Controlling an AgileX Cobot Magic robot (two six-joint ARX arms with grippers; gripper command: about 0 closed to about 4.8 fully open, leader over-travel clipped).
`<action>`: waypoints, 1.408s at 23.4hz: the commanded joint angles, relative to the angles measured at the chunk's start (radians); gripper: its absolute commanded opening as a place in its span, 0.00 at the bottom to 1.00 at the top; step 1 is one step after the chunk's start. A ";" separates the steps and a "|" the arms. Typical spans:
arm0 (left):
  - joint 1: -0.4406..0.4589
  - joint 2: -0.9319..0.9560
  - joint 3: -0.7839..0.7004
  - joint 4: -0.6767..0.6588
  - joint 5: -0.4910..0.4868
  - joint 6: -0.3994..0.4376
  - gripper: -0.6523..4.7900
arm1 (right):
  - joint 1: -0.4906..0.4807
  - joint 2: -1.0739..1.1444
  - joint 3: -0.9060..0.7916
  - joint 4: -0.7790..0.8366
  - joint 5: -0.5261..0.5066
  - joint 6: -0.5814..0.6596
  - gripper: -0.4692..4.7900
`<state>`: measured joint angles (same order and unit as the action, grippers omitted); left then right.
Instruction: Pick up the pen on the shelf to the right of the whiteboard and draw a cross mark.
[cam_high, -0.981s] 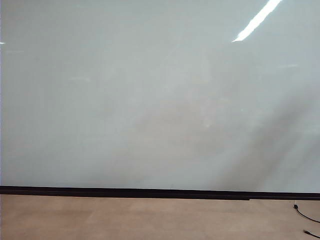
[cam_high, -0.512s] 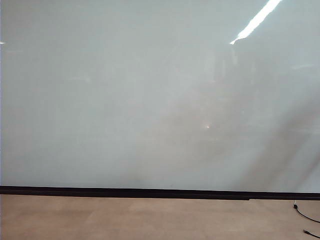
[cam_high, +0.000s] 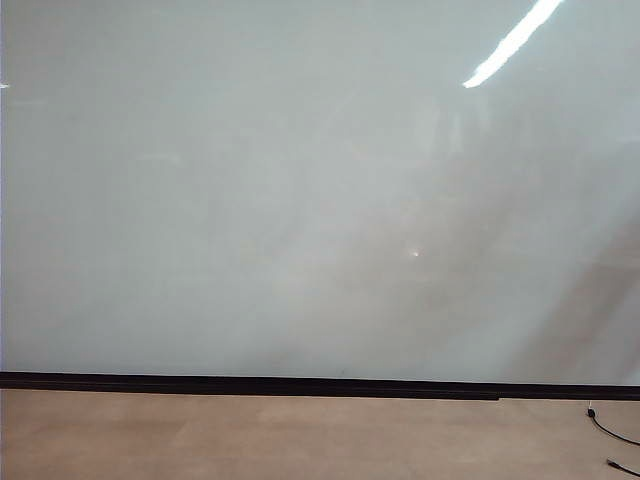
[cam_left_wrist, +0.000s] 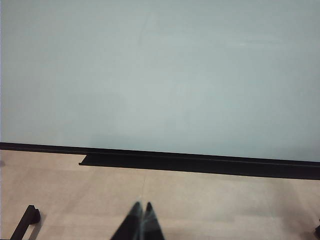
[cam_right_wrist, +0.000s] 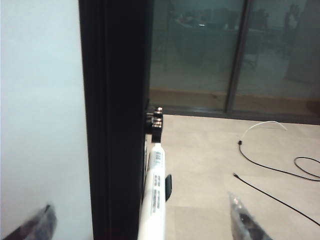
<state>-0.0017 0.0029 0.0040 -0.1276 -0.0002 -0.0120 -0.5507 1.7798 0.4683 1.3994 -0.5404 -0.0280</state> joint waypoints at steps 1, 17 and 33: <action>0.000 0.000 0.003 0.009 0.003 0.004 0.11 | -0.002 0.046 0.048 0.016 -0.033 0.045 1.00; 0.000 0.000 0.003 0.009 0.003 0.004 0.11 | 0.003 0.135 0.116 0.016 -0.021 0.101 1.00; 0.000 0.000 0.003 0.009 0.003 0.004 0.11 | 0.028 0.185 0.127 0.018 -0.027 0.128 0.97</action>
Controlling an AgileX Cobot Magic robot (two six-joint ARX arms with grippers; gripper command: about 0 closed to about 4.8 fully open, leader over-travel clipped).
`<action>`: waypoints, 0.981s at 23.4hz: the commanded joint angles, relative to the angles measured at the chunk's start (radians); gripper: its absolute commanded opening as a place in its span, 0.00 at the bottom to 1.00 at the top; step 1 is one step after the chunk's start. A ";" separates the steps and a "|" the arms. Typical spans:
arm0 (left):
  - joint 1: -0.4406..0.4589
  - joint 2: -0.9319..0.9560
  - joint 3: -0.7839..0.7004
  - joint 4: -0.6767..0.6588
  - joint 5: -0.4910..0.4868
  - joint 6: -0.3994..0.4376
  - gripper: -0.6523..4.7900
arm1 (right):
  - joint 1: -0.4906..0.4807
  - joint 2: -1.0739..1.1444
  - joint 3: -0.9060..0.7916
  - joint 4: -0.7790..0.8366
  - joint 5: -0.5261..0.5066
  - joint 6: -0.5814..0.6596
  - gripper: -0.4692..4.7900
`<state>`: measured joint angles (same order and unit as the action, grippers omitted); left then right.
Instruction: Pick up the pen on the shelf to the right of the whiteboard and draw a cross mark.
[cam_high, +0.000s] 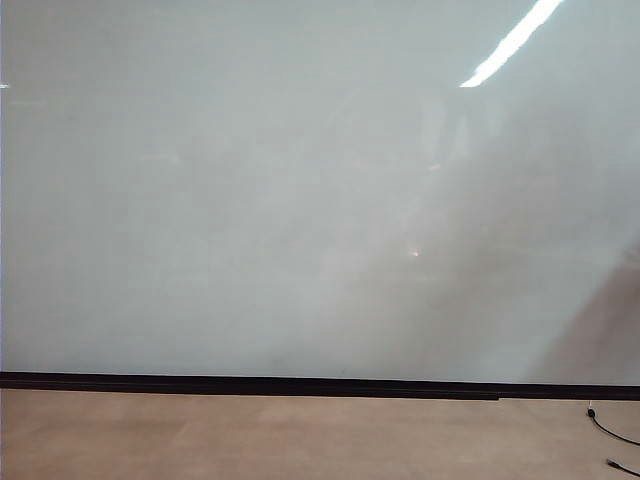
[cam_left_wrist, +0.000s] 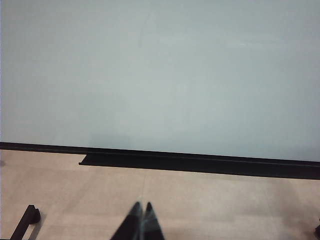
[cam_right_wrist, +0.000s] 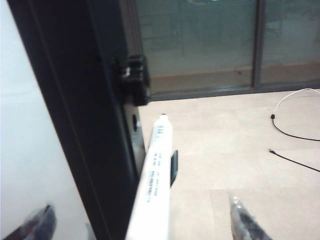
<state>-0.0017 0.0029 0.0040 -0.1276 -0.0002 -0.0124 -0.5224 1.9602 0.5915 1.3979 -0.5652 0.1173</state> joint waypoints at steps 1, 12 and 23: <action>0.000 0.000 0.003 0.009 0.003 0.005 0.11 | 0.000 0.004 0.004 0.019 -0.003 -0.038 0.97; 0.000 0.000 0.003 0.009 0.003 0.004 0.11 | 0.000 0.003 0.005 0.021 -0.006 -0.062 0.97; 0.000 0.000 0.003 0.009 0.003 0.005 0.11 | -0.002 -0.029 0.005 0.021 -0.006 -0.061 0.94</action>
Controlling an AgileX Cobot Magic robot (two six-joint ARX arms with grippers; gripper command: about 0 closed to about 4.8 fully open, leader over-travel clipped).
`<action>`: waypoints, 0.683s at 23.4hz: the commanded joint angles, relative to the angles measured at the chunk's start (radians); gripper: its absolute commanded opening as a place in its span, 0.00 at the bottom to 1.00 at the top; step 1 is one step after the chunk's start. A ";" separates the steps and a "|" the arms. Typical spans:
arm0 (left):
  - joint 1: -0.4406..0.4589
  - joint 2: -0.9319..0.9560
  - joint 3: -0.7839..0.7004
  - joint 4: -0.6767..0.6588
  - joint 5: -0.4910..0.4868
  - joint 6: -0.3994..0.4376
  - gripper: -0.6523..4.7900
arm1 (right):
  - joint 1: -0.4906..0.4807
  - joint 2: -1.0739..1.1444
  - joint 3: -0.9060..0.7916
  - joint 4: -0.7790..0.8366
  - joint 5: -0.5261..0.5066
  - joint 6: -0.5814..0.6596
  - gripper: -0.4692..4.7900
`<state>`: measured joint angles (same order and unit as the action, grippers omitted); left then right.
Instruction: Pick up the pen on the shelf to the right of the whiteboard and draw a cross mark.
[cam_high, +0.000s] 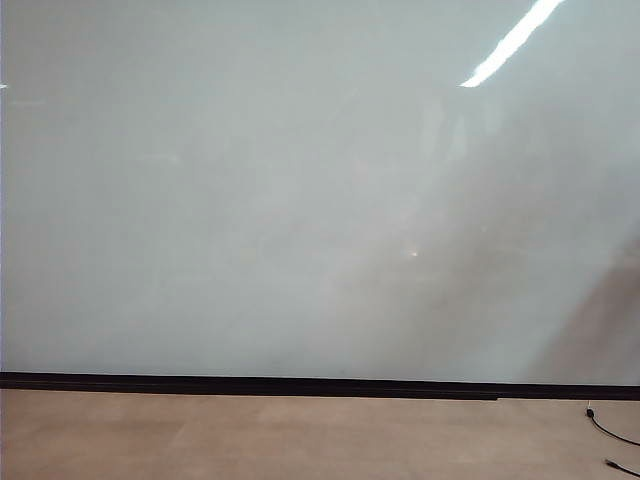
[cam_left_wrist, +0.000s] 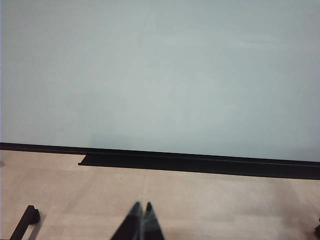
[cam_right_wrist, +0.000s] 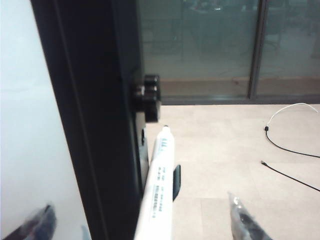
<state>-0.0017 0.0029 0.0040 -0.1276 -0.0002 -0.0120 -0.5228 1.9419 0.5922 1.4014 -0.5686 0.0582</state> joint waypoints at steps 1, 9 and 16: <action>0.000 0.000 0.003 0.009 0.003 0.004 0.11 | -0.001 -0.010 0.005 0.018 -0.002 -0.002 0.94; 0.000 0.000 0.003 0.009 0.003 0.004 0.11 | 0.000 -0.010 0.006 0.018 -0.004 -0.006 0.80; 0.000 0.000 0.003 0.009 0.003 0.004 0.11 | 0.000 -0.010 0.010 0.018 -0.012 -0.006 0.72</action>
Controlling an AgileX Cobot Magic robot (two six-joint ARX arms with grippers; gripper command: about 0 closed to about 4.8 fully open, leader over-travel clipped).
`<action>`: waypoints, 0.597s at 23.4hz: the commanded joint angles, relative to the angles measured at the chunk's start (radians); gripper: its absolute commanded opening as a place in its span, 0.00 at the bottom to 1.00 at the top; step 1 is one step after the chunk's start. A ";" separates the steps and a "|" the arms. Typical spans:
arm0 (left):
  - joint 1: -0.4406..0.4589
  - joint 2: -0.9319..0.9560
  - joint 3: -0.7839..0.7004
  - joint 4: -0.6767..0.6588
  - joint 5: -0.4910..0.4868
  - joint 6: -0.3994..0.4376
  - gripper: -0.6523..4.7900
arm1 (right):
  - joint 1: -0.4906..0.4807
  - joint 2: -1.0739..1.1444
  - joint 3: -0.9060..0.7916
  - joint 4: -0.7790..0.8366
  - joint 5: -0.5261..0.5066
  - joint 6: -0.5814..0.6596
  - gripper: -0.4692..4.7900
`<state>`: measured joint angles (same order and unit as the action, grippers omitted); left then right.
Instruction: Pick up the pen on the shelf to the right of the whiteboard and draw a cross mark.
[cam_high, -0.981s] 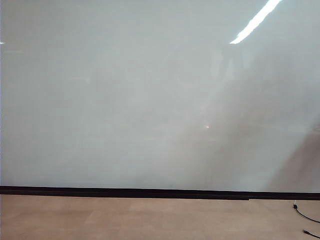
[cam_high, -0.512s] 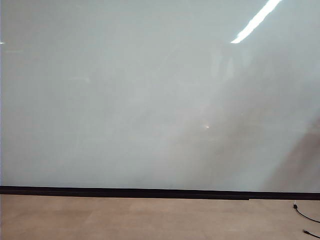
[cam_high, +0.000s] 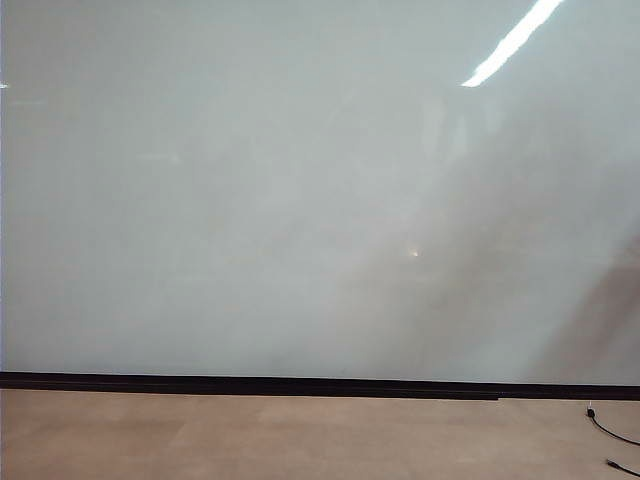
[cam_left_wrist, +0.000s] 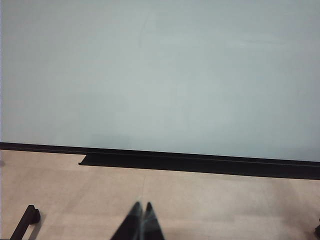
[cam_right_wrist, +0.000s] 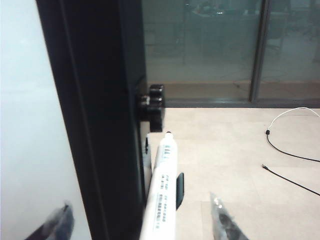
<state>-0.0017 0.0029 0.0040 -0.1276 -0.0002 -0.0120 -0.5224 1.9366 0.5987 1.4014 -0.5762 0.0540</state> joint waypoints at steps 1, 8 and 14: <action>0.000 0.000 0.003 0.009 0.003 0.004 0.11 | 0.000 -0.005 0.003 0.018 -0.005 -0.002 0.68; 0.000 0.000 0.003 0.009 0.003 0.004 0.11 | 0.000 -0.005 0.004 0.018 -0.003 -0.003 0.61; 0.000 0.000 0.003 0.009 0.003 0.004 0.11 | 0.000 -0.003 0.008 0.017 0.010 -0.007 0.59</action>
<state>-0.0017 0.0029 0.0040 -0.1280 -0.0002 -0.0120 -0.5220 1.9369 0.6006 1.4014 -0.5716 0.0505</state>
